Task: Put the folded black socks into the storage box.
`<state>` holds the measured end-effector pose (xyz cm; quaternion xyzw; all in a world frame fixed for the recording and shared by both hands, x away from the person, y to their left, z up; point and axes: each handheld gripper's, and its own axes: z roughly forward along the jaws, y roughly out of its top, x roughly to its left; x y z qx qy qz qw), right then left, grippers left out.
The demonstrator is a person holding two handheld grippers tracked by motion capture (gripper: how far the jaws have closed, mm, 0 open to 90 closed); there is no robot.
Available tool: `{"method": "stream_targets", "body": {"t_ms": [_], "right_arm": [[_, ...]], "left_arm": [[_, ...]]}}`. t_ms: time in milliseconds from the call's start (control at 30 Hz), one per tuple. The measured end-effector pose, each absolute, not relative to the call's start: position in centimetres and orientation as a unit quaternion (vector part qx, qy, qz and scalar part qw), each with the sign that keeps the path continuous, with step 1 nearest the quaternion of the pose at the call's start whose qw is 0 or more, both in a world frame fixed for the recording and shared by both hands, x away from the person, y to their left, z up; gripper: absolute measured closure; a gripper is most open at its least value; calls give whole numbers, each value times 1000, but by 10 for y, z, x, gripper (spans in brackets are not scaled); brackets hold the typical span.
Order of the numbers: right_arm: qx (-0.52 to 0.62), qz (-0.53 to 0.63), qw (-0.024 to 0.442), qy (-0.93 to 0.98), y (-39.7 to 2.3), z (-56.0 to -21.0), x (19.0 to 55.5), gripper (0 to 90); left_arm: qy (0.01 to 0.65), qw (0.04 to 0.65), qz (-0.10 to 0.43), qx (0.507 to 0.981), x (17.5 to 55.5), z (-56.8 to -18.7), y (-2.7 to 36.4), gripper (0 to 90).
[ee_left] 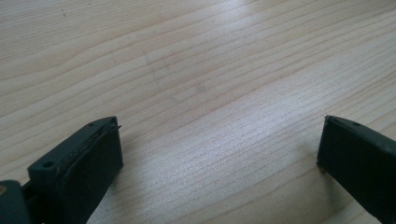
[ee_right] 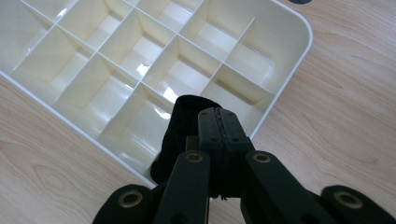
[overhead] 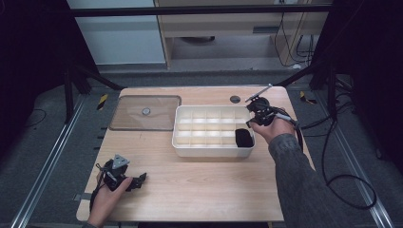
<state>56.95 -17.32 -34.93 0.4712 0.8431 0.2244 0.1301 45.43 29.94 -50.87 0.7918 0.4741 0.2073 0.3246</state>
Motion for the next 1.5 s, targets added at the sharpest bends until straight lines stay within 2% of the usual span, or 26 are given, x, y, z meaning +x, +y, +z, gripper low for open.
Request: {"method": "stream_targets", "body": {"t_ms": [667,1200,1500], "right_arm": [[488,196,113,843,-167,-361,581,900],[476,189,92,854,-139,-383,582,900],[484,178,106,850,-143,-393,585,900]], "left_arm": [[474,325,208,792,454,-509,299,0],[473,327,206,792,454,-509,299,0],[472,327,206,792,454,-509,299,0]]}}
